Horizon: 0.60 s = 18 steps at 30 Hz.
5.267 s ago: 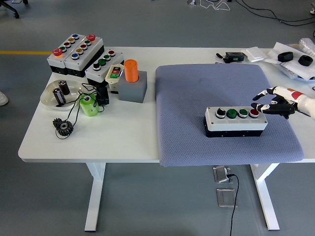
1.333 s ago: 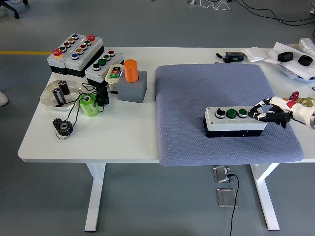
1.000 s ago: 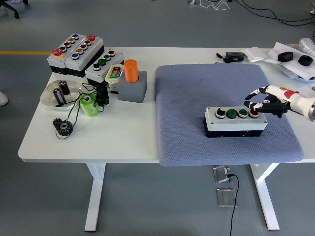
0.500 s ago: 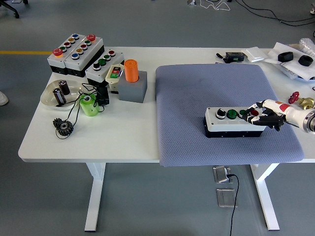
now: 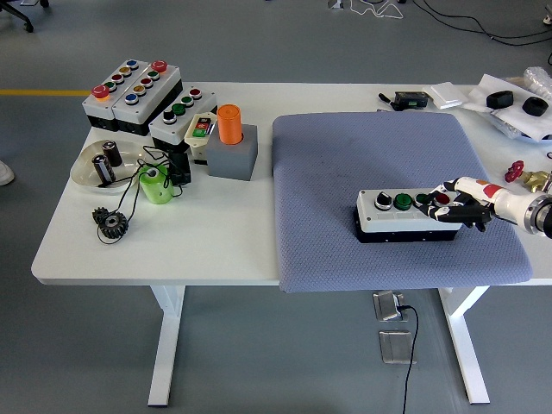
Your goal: Pick up the button,place it on the desk,press the button,press the button
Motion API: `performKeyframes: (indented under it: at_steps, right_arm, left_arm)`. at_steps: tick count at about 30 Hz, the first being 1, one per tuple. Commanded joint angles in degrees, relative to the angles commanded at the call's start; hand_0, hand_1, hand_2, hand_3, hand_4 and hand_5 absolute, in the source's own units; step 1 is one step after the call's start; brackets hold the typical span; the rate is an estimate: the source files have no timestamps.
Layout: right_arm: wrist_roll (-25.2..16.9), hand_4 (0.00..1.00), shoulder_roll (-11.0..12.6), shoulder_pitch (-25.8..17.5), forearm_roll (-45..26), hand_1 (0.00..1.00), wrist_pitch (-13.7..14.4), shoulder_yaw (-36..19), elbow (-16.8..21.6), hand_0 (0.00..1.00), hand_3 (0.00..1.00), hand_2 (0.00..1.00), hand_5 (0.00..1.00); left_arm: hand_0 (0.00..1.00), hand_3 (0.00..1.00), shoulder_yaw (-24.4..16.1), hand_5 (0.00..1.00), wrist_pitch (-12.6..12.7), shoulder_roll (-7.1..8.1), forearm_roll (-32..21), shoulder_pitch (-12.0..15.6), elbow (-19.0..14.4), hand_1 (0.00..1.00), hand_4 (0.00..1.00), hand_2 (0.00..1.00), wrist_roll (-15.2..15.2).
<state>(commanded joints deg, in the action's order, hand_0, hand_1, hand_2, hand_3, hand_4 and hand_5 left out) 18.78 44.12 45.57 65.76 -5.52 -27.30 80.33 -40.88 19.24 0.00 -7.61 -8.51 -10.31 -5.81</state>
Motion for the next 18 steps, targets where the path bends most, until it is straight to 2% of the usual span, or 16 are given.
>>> performKeyframes:
  at_steps: [5,13,16,18]
  right_arm:
    - [-0.2,0.672,-0.1,0.0,0.0,0.002,0.1,-0.9,0.0,0.123,0.768,0.085,0.684]
    - [-0.8,0.672,1.2,-1.2,0.6,0.002,0.6,-7.9,3.3,0.124,0.768,0.084,0.682]
    - [-1.2,0.672,1.5,-1.6,0.5,0.002,1.0,-10.0,3.6,0.124,0.768,0.084,0.682]
    - [-2.3,0.672,1.9,-2.2,0.7,0.002,2.2,-11.6,3.1,0.124,0.768,0.084,0.682]
  left_arm:
    - [0.654,0.502,-0.3,0.957,0.0,0.01,0.0,-0.3,0.0,0.701,0.313,0.725,0.0]
    - [0.654,0.501,-0.5,0.956,0.0,0.01,0.1,-0.4,0.0,0.701,0.313,0.725,0.1]
    - [0.654,0.501,-0.6,0.956,0.1,0.02,0.1,-0.4,0.0,0.701,0.313,0.725,0.0]
    - [0.654,0.501,-0.2,0.956,0.0,0.03,-0.3,-0.4,0.0,0.701,0.313,0.725,0.0]
